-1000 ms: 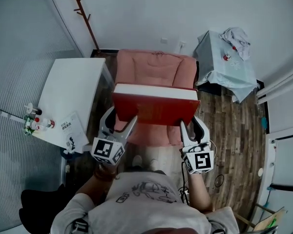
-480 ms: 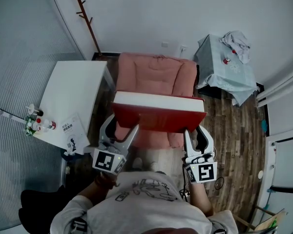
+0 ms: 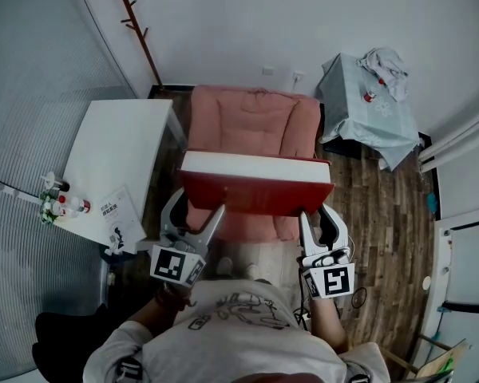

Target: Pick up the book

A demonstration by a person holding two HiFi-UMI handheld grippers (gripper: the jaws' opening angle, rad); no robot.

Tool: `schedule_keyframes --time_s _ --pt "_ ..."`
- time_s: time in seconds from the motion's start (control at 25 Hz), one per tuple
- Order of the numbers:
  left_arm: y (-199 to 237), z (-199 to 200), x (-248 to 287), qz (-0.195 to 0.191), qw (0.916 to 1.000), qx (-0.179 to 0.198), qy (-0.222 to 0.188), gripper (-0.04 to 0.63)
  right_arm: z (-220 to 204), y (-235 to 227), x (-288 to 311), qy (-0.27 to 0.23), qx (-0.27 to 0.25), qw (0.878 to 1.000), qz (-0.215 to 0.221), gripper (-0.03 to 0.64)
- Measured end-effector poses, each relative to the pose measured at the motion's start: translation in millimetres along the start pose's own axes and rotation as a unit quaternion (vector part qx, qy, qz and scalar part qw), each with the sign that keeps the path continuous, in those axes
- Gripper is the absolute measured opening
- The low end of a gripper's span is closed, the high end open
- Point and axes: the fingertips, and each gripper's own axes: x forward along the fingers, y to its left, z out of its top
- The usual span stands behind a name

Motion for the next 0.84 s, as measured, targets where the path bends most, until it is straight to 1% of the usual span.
schedule_keyframes --time_s 0.16,0.36,0.52,0.84 --pt "-1.0 -0.4 0.6 -0.001 1.0 -0.001 0.001 0.325 1.4 -1.4 0.0 0.0 -0.003 1.0 -0.003 0.14" --pt "0.4 -3.7 2.2 -0.001 1.0 -0.003 0.002 0.325 6.5 -0.4 4.1 -0.016 0.0 1.0 0.003 0.14" --pt "-0.9 -2.0 5.1 -0.001 1.0 -0.002 0.002 0.325 0.3 -5.6 2.0 0.005 -0.006 1.0 -0.004 0.14" --pt "0.4 -3.8 6.4 -0.002 1.0 -0.002 0.002 0.325 -1.2 -5.4 3.6 0.004 -0.006 1.0 -0.004 0.14"
